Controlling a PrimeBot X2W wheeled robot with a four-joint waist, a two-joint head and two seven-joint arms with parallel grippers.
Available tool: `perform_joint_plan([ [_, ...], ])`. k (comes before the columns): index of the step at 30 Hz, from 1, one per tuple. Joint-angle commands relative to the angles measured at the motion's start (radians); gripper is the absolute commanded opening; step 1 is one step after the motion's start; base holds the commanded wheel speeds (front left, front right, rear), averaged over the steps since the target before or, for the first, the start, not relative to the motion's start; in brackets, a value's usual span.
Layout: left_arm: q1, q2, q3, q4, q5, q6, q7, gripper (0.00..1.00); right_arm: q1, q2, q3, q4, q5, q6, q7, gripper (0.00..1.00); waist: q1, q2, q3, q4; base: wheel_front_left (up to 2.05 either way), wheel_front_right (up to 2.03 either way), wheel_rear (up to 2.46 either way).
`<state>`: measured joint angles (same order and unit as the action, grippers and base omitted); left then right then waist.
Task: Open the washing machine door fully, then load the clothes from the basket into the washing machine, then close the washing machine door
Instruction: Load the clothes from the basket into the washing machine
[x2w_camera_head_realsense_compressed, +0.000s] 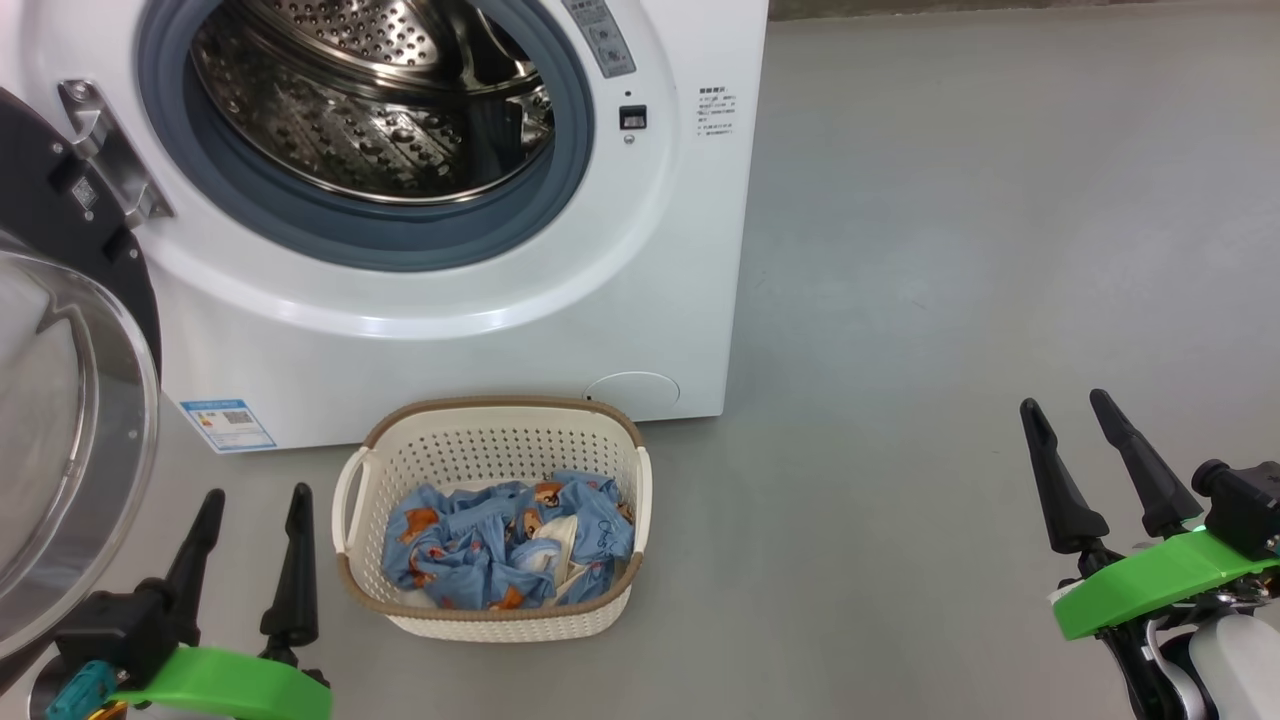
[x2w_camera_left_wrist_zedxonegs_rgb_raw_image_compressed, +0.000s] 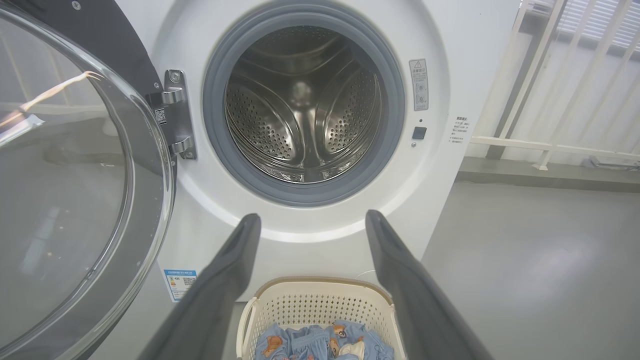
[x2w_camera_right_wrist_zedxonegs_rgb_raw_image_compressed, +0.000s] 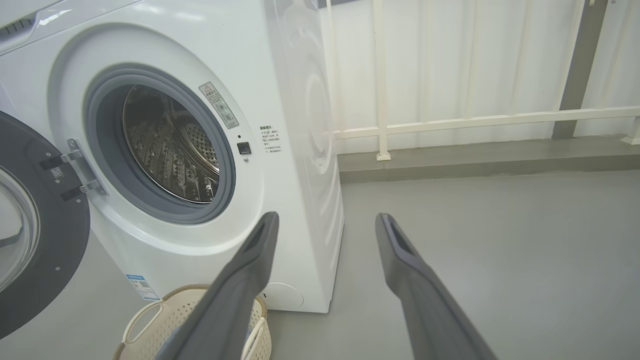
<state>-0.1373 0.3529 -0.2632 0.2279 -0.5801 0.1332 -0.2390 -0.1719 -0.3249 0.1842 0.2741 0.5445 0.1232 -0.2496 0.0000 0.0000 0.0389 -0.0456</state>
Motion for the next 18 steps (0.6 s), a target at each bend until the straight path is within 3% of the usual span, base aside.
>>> perform_joint_plan([
  [1, -0.028, 0.031, 0.034, -0.029, -0.005, 0.009, -0.006, 1.0, -0.011, -0.019, 0.006, -0.024, -0.017, 0.008, -0.012, 1.0, 0.0, 0.0, 0.001, 0.001, 0.0, 0.0, 0.0],
  [9, -0.028, 0.036, 0.032, -0.029, -0.008, 0.01, -0.007, 1.0, -0.011, -0.016, 0.004, -0.026, -0.019, 0.008, -0.012, 1.0, 0.0, 0.0, 0.005, 0.002, 0.17, -0.17, 0.0],
  [18, -0.031, 0.038, 0.031, -0.028, -0.011, 0.012, -0.009, 1.0, -0.01, -0.014, 0.0, -0.027, -0.022, 0.008, -0.012, 1.0, 0.0, 0.0, 0.007, 0.004, 0.96, -0.96, 0.0],
])
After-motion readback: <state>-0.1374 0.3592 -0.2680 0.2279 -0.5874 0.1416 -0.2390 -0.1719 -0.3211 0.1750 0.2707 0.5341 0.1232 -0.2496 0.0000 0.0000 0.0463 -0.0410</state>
